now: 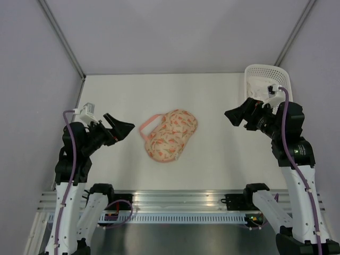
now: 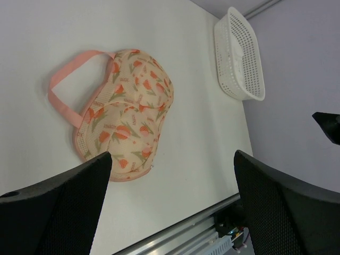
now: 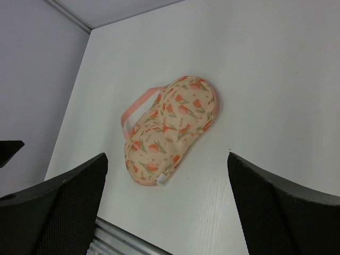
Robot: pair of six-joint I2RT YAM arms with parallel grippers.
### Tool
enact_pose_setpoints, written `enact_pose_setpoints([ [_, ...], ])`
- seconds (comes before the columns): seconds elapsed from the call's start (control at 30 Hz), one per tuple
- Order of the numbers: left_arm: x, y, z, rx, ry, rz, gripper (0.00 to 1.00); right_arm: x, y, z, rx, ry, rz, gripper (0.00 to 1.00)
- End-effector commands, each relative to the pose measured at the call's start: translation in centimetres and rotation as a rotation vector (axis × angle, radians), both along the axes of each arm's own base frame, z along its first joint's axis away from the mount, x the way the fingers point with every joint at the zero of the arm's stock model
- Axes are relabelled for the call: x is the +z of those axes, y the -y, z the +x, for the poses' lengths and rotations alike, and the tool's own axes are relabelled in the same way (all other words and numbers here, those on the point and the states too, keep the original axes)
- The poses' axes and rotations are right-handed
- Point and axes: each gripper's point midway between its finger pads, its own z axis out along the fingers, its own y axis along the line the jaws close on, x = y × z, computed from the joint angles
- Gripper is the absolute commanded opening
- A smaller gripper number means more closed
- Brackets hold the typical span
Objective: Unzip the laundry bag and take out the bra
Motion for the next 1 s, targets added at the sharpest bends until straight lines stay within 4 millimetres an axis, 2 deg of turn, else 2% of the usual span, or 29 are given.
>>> enact_pose_setpoints([
  [0.0, -2.1, -0.5, 0.8, 0.02, -0.034, 0.041, 0.99, -0.6, 0.0, 0.6, -0.005, -0.004, -0.005, 0.98],
  [0.07, -3.6, -0.5, 1.4, 0.023, -0.074, 0.041, 1.0, -1.3, -0.5, 0.8, 0.029, -0.027, -0.004, 0.98],
  [0.13, -4.3, -0.1, 1.6, -0.002, -0.106, 0.027, 1.0, -1.5, -0.7, 0.9, 0.043, -0.033, -0.007, 0.98],
  [0.27, -3.8, 1.3, 1.5, -0.091, -0.081, -0.009, 1.0, -0.8, -1.8, 0.4, 0.105, 0.016, 0.034, 0.98],
  [0.47, -1.7, 1.9, 1.4, -0.13, -0.003, -0.027, 1.0, -2.4, -2.2, 0.7, 0.127, -0.022, 0.047, 0.98],
  [0.63, -2.5, 1.8, 1.5, -0.125, -0.023, -0.018, 1.0, -3.0, -2.4, 0.9, 0.132, -0.035, 0.042, 0.98],
  [0.67, -3.3, 1.7, 1.5, -0.122, -0.041, -0.014, 1.0, -3.3, -2.3, 1.1, 0.129, -0.035, 0.034, 0.98],
  [0.73, -4.8, 1.6, 1.8, -0.118, -0.078, -0.002, 1.0, -5.2, -2.4, 1.8, 0.127, -0.069, 0.021, 0.98],
  [0.8, -7.4, 0.9, 2.4, -0.073, -0.145, 0.02, 1.0, -8.9, -2.7, 2.6, 0.118, -0.163, 0.015, 0.98],
  [0.87, -10.5, 0.3, 3.0, -0.046, -0.207, 0.053, 1.0, -10.6, -3.3, 3.8, 0.099, -0.183, 0.004, 0.98],
  [0.9, -11.5, 0.1, 3.3, -0.033, -0.224, 0.065, 1.0, -12.0, -5.0, 3.8, 0.128, -0.223, -0.011, 0.98],
  [0.97, -13.7, 0.3, 3.6, -0.045, -0.256, 0.054, 1.0, -12.1, -7.3, 4.5, 0.132, -0.202, -0.065, 0.98],
])
